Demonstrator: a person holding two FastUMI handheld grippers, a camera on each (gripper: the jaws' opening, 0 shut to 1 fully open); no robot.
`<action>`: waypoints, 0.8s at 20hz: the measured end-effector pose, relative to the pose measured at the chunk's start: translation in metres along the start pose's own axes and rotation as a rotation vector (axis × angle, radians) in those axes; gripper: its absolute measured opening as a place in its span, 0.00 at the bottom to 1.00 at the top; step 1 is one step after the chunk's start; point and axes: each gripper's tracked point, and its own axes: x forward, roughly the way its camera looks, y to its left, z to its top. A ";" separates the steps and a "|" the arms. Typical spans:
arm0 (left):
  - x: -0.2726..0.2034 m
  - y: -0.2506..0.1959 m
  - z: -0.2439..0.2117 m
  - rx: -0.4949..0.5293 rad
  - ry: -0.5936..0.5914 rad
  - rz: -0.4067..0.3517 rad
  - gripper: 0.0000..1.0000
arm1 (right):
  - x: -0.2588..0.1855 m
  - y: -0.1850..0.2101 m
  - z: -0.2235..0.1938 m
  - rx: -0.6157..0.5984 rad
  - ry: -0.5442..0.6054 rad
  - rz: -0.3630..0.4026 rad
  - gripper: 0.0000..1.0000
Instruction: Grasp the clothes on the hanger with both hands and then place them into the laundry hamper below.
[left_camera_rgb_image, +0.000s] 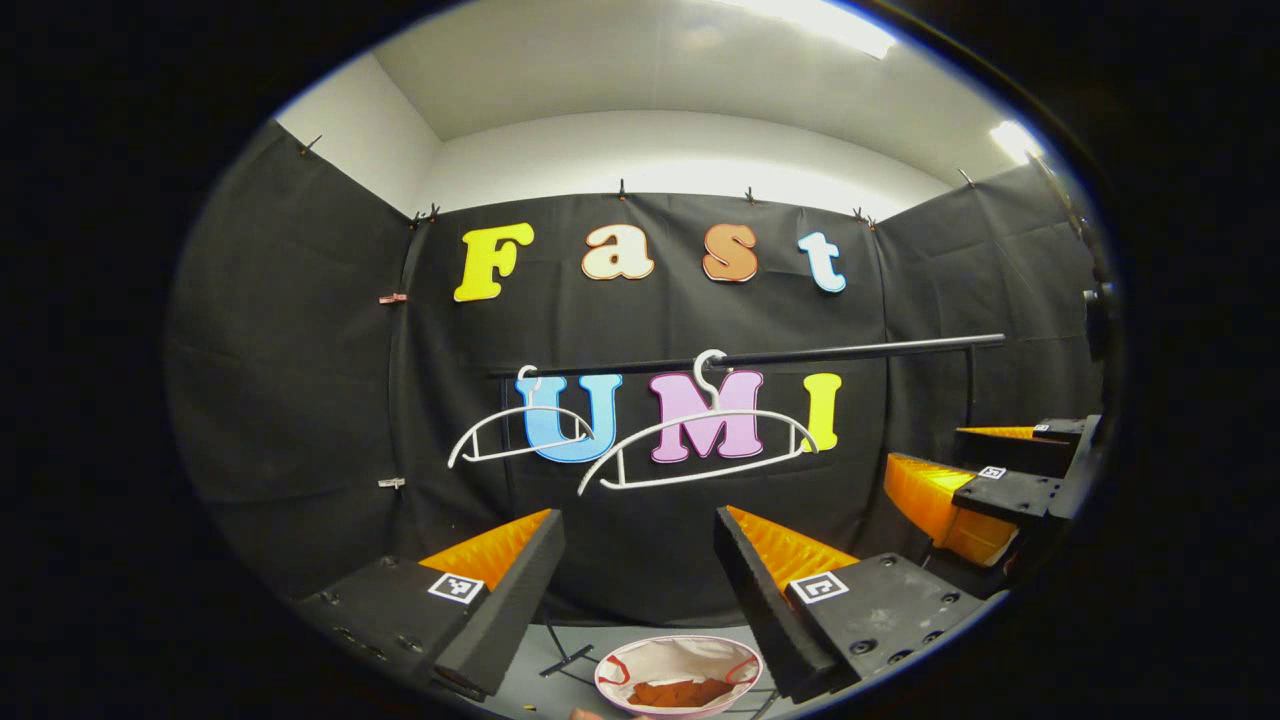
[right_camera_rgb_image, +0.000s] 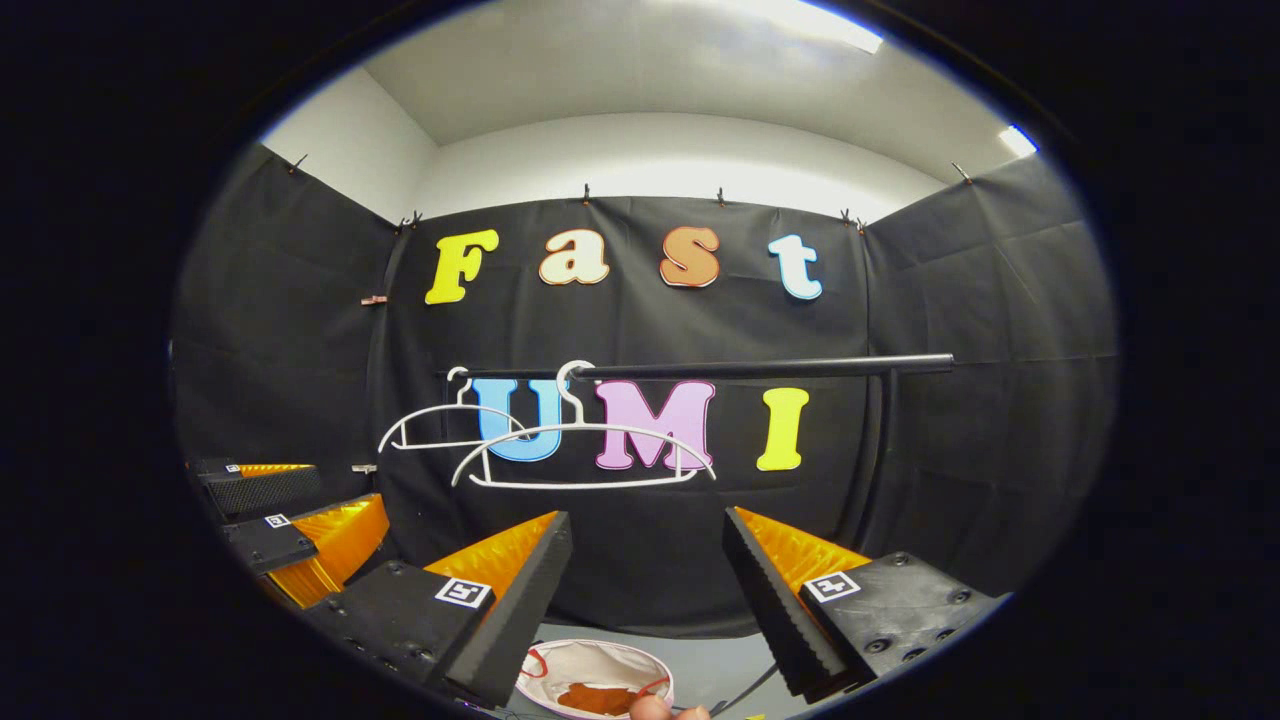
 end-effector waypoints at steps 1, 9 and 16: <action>0.000 0.001 0.000 -0.003 0.000 0.000 0.95 | -0.001 0.002 0.000 0.004 0.001 0.000 0.97; -0.006 0.004 -0.001 0.010 0.001 -0.004 0.93 | -0.006 0.000 0.003 0.012 -0.004 -0.019 0.97; -0.009 0.002 0.002 0.013 -0.004 -0.017 0.95 | -0.009 0.004 0.005 0.005 -0.007 -0.021 0.97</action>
